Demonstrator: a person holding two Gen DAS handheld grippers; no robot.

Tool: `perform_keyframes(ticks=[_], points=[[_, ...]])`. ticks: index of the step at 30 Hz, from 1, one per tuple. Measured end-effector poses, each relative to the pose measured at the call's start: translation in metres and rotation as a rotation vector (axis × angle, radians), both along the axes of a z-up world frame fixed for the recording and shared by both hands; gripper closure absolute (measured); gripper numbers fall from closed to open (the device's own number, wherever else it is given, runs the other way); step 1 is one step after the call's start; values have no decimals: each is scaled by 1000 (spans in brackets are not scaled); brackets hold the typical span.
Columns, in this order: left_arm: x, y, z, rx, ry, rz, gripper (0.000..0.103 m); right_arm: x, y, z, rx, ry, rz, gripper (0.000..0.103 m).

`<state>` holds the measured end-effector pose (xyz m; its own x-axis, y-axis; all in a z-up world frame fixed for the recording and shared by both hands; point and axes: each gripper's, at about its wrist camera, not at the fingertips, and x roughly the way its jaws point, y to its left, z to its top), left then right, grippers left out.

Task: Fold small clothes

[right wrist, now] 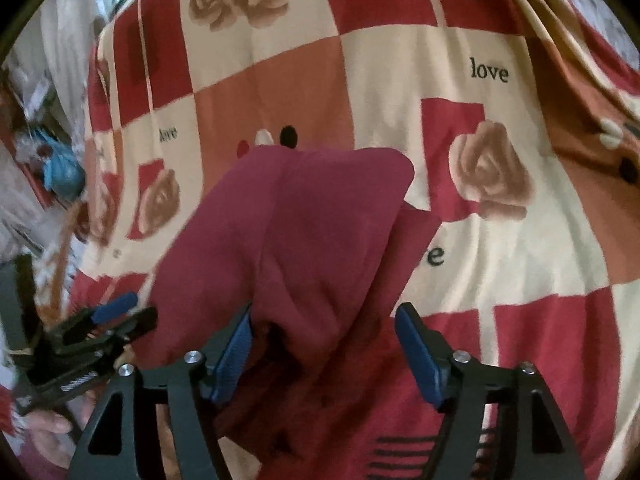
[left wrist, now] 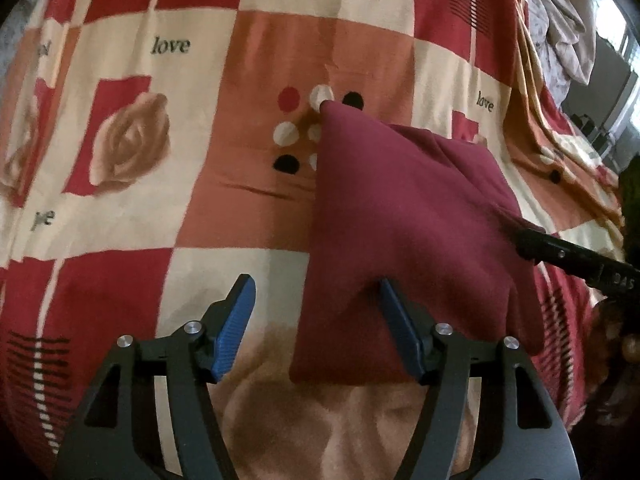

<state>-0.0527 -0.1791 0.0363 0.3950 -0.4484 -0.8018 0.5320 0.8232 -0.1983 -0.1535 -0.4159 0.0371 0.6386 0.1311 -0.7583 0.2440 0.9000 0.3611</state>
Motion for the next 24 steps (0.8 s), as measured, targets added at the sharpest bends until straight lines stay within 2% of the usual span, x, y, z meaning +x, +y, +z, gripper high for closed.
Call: perform_keyframes(ticks=[3, 6, 8, 12, 15, 17, 19, 20, 22, 24], points=[[15, 1, -1, -66, 76, -8, 38, -1, -14, -5, 82, -25, -20, 19], [28, -5, -6, -111, 137, -23, 31, 2, -25, -15, 175, -36, -44, 19], [33, -11, -9, -134, 176, -43, 31, 5, -30, -19, 213, -38, -60, 18], [38, -26, -14, -128, 204, -81, 31, 14, -33, -26, 261, -49, -58, 16], [41, -33, -19, -115, 217, -89, 24, 25, -36, -39, 321, -26, -48, 15], [44, -35, -24, -139, 263, -88, 24, 29, -35, -39, 324, -45, -38, 15], [45, -36, -26, -154, 280, -85, 25, 35, -30, -39, 324, -59, -16, 21], [44, -36, -24, -150, 269, -85, 27, 38, -27, -38, 309, -63, -5, 33], [38, -36, -18, -135, 230, -86, 42, 42, -17, -32, 234, -62, 0, 40], [30, -33, -5, -131, 186, -100, 53, 42, -13, -22, 210, -68, 16, 49]])
